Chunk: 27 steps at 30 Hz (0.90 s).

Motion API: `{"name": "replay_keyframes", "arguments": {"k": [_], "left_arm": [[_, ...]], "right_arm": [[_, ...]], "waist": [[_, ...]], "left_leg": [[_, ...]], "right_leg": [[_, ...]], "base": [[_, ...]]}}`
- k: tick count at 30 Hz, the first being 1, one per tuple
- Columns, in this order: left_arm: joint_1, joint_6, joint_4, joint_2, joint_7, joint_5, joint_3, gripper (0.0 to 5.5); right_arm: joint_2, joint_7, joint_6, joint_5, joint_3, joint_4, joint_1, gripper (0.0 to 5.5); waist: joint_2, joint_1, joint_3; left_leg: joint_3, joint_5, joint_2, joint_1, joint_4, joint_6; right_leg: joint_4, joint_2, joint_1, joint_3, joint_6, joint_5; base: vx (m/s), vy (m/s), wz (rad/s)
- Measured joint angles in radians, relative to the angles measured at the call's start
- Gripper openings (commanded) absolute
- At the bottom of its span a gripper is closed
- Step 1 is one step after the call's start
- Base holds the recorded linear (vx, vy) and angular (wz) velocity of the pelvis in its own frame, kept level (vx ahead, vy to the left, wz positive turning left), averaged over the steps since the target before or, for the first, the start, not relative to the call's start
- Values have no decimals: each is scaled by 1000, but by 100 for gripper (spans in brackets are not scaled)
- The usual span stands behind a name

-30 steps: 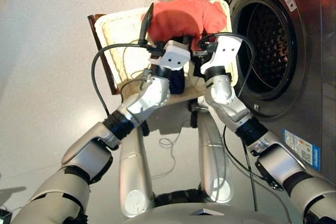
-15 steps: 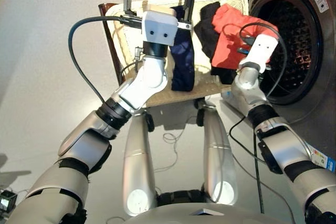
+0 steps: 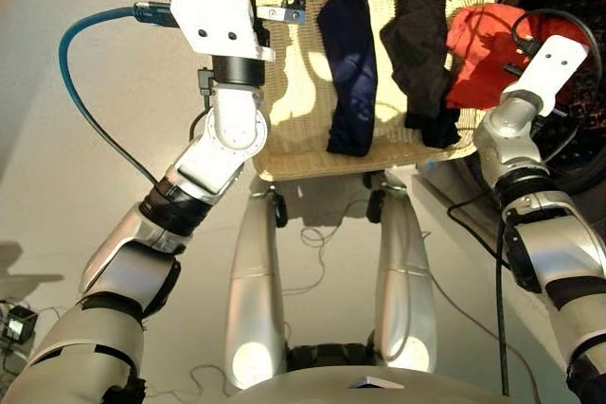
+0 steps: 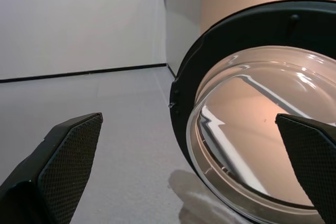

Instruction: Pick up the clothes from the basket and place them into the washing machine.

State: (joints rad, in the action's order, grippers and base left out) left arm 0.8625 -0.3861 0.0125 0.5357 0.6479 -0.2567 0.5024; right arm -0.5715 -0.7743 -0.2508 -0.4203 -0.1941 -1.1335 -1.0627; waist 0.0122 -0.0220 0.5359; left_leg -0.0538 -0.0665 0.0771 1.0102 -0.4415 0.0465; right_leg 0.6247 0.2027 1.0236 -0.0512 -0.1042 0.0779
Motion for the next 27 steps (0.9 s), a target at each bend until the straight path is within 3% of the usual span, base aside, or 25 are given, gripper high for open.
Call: {"name": "replay_keyframes", "arguments": {"k": [11,24,25,26,27], "left_arm": [[-21,-1,-85,75,0,-61,-6,550],[-65,-8,-105,146,-21,-151,-66,550],[-65,-8,-105,146,-21,-153,-66,550],[-65,-8,-105,146,-21,-154,-67,550],[-65,-9,-105,146,-22,-155,-67,550]], "right_arm": [[-179,-34,92,-101,12,-190,-107,0],[-269,-33,101,-155,36,-196,-108,0],[-269,-31,101,-159,37,-196,-108,82],[-269,-30,101,-160,37,-196,-108,550],[-269,-27,100,-166,37,-195,-108,550]], "waist": [[-15,23,0],[-25,24,1],[-25,24,1],[-25,25,1],[-25,24,1]], "left_leg": [[3,-1,-8,74,-35,-3],[0,6,-12,116,-74,-11],[0,7,-12,117,-76,-11],[0,8,-12,117,-77,-12],[0,8,-13,118,-79,-12]], "right_leg": [[39,8,74,9,-1,4],[68,13,114,20,0,8],[70,14,116,23,0,8],[71,14,118,25,-1,8],[71,14,119,26,-1,9]], "base": [[0,0,0],[0,0,0],[0,0,0],[0,0,0],[0,0,0]]}}
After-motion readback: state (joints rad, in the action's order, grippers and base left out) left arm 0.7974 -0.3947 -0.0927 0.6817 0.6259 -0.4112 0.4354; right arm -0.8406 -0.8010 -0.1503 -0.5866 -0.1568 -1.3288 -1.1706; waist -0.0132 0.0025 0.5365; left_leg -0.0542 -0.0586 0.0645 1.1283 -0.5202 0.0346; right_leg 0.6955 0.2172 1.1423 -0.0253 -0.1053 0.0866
